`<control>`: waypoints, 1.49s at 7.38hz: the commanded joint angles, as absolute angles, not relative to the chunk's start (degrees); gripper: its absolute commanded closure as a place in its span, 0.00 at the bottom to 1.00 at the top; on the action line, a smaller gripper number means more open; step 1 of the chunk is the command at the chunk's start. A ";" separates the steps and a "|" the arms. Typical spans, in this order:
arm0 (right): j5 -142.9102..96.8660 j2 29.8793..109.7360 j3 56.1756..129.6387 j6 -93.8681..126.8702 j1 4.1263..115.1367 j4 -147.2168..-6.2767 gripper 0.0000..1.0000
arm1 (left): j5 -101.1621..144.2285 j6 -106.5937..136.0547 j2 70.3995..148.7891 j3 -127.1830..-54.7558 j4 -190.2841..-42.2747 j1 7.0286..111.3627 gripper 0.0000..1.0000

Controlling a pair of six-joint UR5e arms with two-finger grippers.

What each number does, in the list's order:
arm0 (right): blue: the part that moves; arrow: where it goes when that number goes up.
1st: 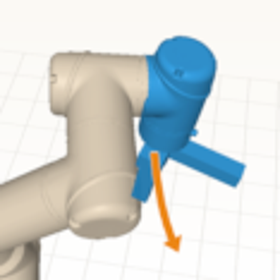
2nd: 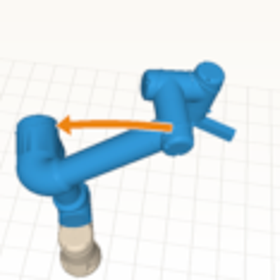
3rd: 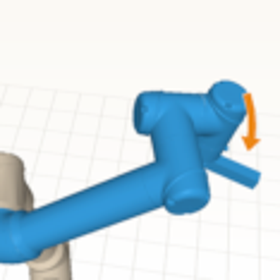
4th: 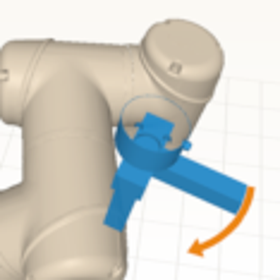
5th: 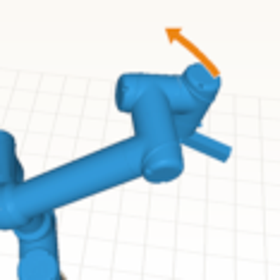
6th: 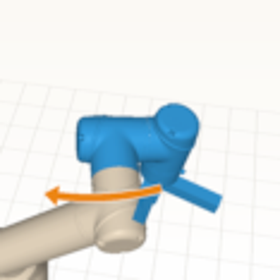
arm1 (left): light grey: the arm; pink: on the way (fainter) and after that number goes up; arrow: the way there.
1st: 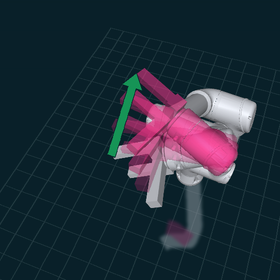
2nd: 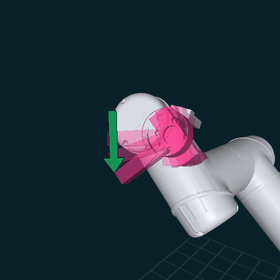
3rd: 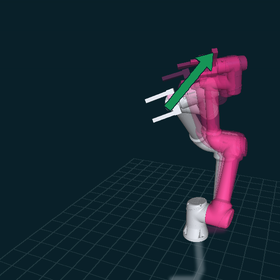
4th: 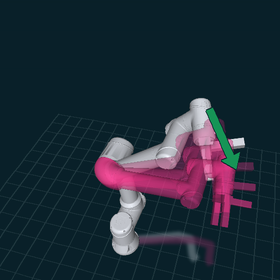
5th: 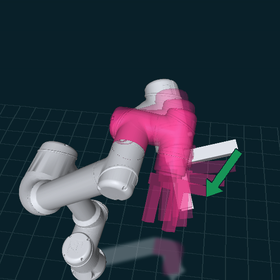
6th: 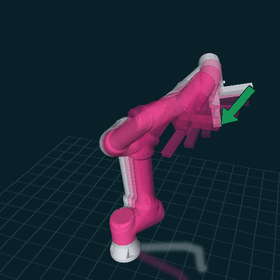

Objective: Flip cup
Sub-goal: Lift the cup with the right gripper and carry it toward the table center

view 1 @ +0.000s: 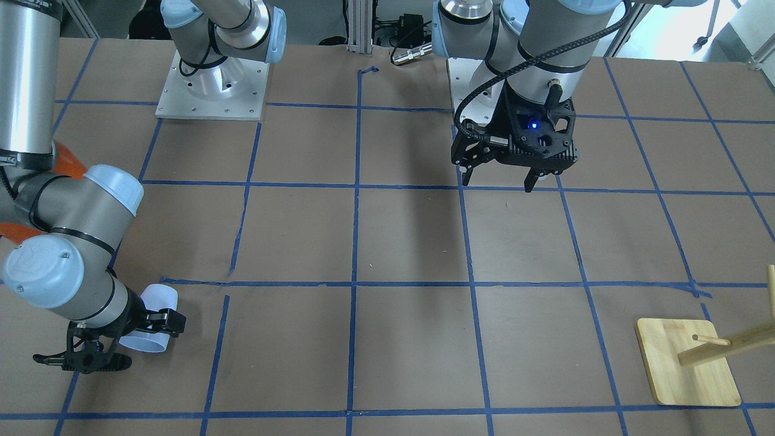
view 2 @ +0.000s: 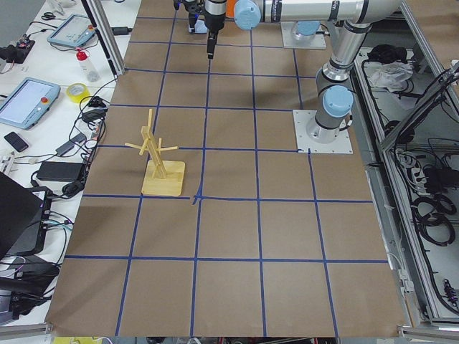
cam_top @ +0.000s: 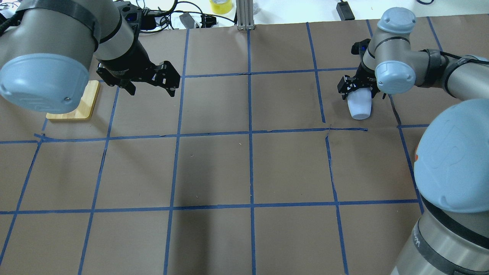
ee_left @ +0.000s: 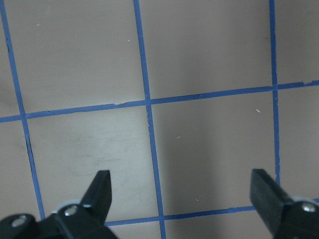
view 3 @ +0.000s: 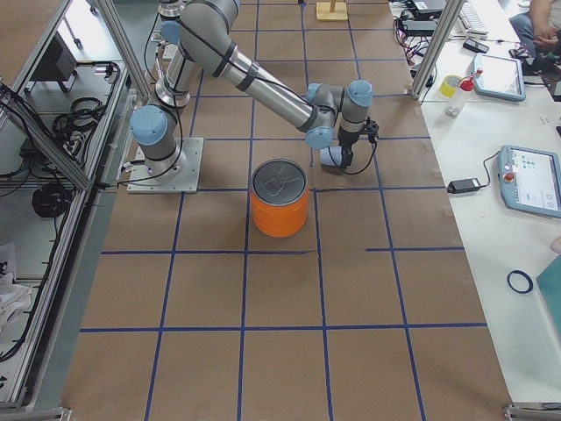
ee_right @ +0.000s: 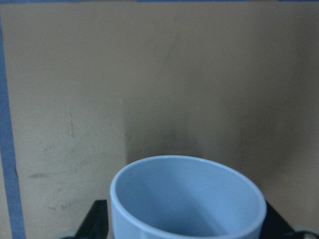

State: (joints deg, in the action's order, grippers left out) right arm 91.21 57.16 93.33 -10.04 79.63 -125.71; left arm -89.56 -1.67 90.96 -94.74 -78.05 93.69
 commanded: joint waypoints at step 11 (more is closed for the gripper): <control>91.50 64.77 94.75 -36.46 85.41 -122.70 1.00 | -89.56 -1.67 91.14 -95.01 -78.05 93.69 0.00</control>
State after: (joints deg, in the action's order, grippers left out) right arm 92.03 63.28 94.66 -31.09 83.32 -123.64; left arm -89.56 -1.71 91.14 -94.95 -78.04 93.69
